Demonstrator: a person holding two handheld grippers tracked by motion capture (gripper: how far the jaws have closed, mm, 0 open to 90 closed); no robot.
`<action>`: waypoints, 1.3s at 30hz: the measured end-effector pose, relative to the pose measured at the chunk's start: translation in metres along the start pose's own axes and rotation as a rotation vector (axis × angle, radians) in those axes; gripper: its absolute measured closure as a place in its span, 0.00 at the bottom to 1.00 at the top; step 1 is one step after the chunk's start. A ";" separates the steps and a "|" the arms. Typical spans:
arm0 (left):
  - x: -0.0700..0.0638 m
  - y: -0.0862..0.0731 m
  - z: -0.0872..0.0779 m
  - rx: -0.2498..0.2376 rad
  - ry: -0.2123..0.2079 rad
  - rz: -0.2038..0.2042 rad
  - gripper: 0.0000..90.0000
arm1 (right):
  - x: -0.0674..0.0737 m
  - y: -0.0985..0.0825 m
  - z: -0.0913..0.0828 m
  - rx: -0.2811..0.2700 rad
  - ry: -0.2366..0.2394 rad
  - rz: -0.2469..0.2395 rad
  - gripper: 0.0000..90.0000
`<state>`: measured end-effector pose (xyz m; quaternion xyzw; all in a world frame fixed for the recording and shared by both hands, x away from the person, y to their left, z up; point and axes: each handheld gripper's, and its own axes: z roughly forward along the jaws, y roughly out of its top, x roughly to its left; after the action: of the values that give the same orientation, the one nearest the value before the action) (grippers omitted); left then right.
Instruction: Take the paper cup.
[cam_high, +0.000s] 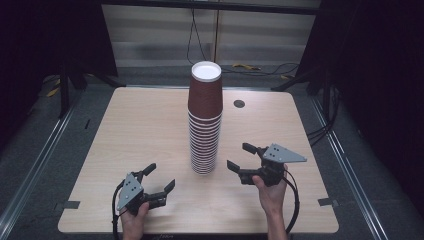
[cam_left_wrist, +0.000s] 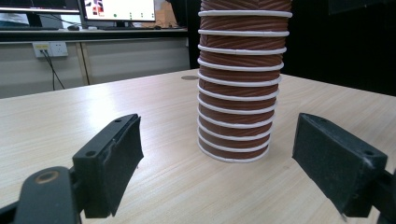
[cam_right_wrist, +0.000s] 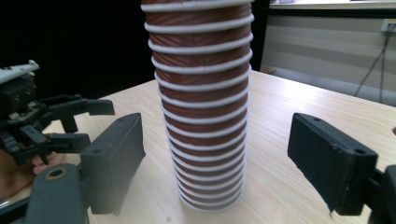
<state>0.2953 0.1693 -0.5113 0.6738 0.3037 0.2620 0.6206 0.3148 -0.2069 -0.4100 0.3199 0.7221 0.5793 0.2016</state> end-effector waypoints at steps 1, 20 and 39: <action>0.000 0.000 0.000 0.000 -0.005 0.000 0.17 | 0.000 0.003 0.000 0.000 0.007 -0.001 0.20; 0.001 0.000 0.000 0.002 -0.013 0.001 0.17 | -0.002 0.066 0.007 -0.028 0.064 -0.069 0.16; 0.000 0.000 0.001 0.001 -0.016 -0.014 0.17 | -0.002 0.128 0.019 -0.009 0.166 -0.116 0.21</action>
<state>0.2957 0.1688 -0.5115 0.6739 0.3035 0.2524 0.6245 0.3585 -0.1792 -0.2915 0.2277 0.7511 0.5942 0.1757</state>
